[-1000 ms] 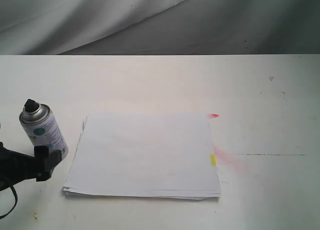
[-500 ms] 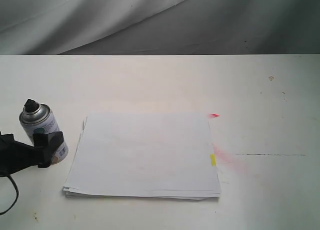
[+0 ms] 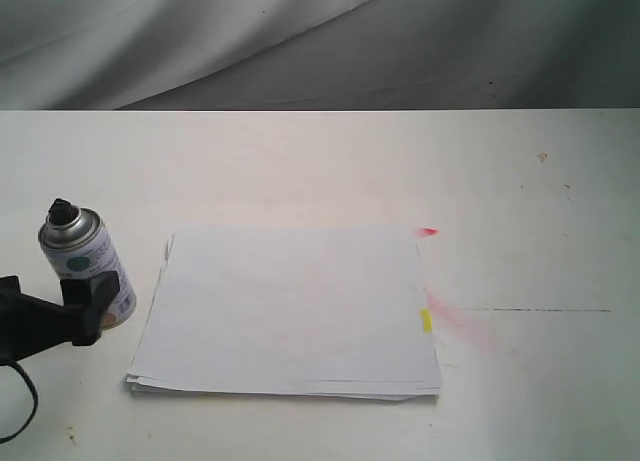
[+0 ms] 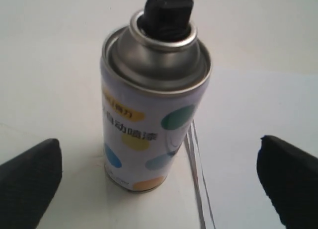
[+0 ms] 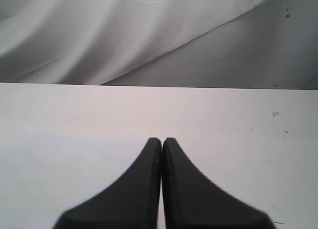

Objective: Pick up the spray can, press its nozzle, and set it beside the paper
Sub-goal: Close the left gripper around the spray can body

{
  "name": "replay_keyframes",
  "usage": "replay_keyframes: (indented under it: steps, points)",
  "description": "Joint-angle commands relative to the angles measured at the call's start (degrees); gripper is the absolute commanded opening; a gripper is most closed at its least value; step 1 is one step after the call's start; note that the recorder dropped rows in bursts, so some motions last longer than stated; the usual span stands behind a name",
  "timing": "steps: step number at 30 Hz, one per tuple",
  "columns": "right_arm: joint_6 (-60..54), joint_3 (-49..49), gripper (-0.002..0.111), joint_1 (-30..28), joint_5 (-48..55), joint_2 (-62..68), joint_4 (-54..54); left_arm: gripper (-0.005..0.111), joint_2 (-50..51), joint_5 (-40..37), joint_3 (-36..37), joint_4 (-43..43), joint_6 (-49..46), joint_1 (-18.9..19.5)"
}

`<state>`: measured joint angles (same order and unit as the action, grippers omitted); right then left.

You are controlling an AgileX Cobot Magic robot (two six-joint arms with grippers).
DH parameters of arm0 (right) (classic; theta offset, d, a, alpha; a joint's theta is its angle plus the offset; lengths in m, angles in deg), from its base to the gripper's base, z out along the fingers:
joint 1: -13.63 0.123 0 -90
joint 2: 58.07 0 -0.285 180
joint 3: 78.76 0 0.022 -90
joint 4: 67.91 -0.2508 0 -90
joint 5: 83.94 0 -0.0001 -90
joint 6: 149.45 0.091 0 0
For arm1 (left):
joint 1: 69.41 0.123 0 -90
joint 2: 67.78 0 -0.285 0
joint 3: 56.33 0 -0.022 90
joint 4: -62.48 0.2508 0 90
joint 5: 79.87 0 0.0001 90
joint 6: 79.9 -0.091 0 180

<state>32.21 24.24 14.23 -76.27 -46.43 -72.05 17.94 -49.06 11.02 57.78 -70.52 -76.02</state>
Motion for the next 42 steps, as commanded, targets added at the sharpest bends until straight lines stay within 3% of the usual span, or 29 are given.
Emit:
replay_keyframes:
  steps: [1, 19, 30, 42]
  points:
    - [0.19, -0.21, 0.000, -0.05, 0.09, -0.27, 0.11, 0.101, 6.00, 5.96, 0.28, -0.63, -0.55, -0.28]
    - [0.19, -0.21, 0.000, -0.05, 0.09, -0.27, 0.11, 0.101, 25.68, 32.50, -0.30, -2.82, -3.50, -0.28]
    - [0.19, -0.21, 0.000, -0.05, 0.09, -0.27, 0.11, 0.101, 31.87, 32.00, -7.19, -3.85, -5.18, -0.28]
    - [0.18, -0.21, 0.000, -0.05, 0.09, -0.27, -0.02, 0.101, 32.85, 32.19, -7.85, -5.79, -5.34, -0.28]
